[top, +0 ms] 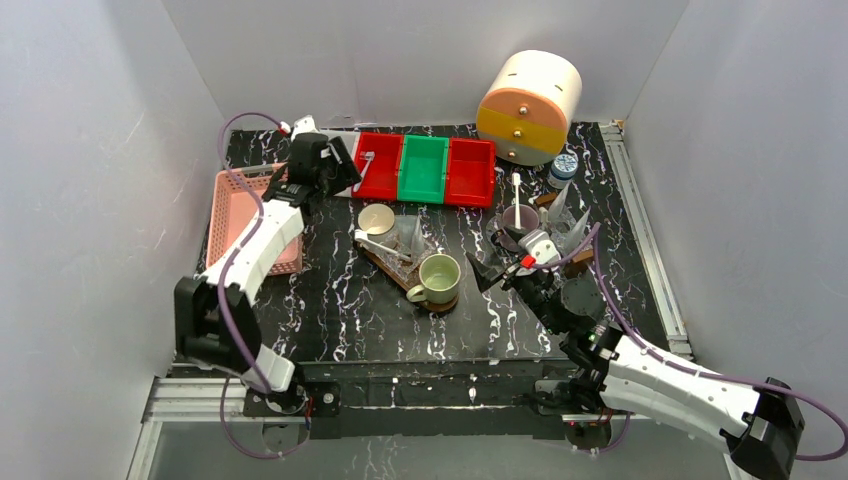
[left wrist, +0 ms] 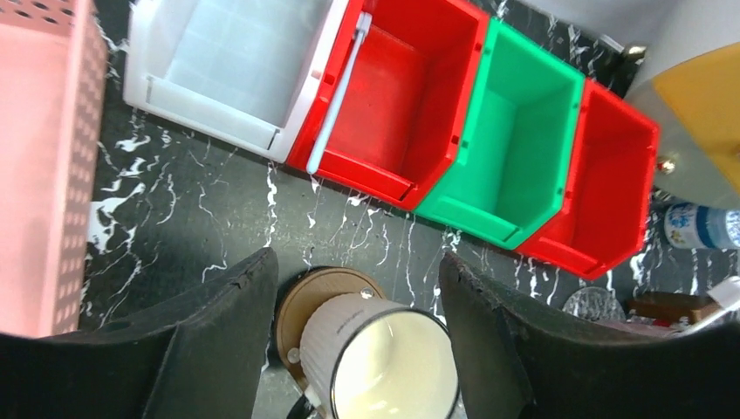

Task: Prepare toiletry sets of a toothbrush and toothpaste on the tray
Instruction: Pick up the toothbrush from the storage box.

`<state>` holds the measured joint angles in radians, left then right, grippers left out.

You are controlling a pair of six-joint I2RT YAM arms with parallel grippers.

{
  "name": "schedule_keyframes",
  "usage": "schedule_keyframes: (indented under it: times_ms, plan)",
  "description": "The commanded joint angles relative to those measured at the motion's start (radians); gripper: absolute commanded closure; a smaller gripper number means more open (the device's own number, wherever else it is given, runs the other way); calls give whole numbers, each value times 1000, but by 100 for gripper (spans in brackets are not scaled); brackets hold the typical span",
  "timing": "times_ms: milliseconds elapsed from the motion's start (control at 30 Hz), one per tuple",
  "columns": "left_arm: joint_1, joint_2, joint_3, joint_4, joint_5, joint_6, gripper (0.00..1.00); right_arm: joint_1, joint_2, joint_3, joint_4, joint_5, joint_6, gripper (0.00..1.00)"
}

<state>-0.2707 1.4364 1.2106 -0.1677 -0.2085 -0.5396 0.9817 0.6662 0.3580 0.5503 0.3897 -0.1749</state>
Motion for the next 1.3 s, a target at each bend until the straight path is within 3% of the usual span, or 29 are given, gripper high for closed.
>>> schedule_keyframes:
  times_ms: [0, 567, 1267]
  plan:
    - [55, 138, 98, -65, 145, -6, 38, -2, -20, 51, -20, 21, 22, 1]
    - [81, 540, 393, -157, 194, 96, 55, -4, 16, 64, -31, 37, 16, 1]
    - [81, 683, 501, -185, 225, 130, 73, -4, 65, 62, -9, 41, 11, 1]
